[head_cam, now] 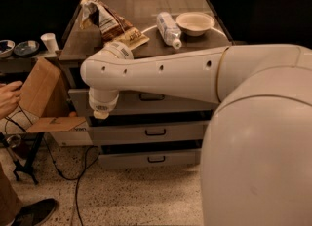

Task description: Close top drawer

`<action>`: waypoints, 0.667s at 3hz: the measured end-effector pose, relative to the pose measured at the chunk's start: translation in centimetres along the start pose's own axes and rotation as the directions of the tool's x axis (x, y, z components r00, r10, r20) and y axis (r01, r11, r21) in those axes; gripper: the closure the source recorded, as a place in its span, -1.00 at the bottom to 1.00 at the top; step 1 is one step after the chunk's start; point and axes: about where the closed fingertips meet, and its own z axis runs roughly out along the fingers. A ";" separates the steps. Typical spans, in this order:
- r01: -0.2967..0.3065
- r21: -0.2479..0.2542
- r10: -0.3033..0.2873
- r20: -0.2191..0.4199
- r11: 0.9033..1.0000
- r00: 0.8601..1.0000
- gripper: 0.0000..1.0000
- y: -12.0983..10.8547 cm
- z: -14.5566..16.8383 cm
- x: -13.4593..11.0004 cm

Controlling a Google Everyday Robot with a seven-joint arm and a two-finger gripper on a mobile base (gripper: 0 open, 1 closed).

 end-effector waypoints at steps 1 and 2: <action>-0.008 0.006 0.008 -0.003 1.000 1.000 0.15 -0.7 1.7 1.2; -0.015 0.021 0.015 -0.009 1.000 1.000 -0.31 -1.5 2.5 2.1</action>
Offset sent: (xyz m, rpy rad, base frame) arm 0.0368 -0.0203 -0.0317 -0.0028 -0.0325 -0.0390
